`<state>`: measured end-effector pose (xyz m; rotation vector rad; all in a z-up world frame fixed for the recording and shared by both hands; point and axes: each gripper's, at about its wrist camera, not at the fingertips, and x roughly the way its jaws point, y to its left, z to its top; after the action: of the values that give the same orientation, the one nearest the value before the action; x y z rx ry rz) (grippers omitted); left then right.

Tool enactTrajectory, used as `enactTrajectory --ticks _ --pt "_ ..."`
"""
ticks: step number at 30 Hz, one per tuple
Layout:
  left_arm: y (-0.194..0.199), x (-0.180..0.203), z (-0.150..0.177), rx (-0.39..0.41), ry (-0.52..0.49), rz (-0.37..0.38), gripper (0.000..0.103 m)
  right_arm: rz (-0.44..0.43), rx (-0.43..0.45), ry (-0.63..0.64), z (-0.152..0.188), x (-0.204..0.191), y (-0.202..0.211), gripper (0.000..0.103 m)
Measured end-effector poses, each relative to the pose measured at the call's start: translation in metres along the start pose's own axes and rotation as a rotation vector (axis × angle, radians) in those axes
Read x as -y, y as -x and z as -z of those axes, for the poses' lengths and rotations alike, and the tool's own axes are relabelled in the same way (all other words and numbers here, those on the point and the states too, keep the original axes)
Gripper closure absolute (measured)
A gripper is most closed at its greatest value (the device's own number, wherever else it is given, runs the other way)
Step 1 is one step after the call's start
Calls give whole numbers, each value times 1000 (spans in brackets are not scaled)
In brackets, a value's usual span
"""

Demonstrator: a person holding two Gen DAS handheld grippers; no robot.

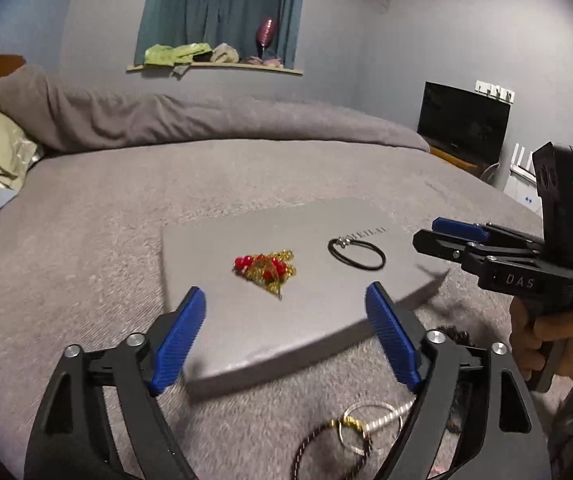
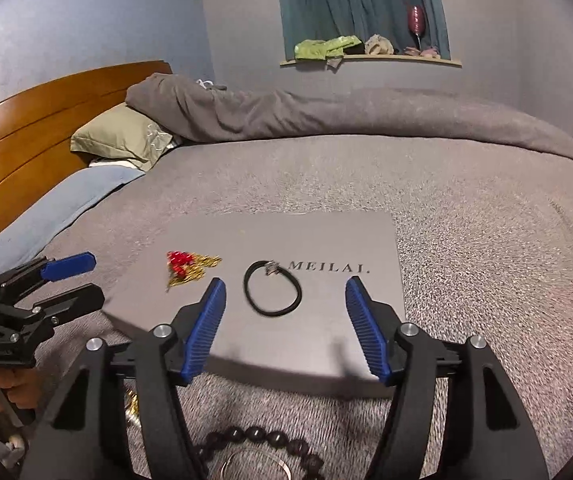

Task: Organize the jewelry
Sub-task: 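Open both tools to release the tassel and hair tie on the box lid, then move both open tools back toward the remaining jewelry pile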

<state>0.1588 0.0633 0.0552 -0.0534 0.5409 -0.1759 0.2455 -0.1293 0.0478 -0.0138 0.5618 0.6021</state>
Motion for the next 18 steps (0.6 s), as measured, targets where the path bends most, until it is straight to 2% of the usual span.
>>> enactTrajectory --ticks 9,18 --pt "37 -2 8 23 28 -11 14 -18 17 66 13 -21 30 36" --pt "60 0 36 -1 25 -6 14 -15 11 60 29 -15 51 36"
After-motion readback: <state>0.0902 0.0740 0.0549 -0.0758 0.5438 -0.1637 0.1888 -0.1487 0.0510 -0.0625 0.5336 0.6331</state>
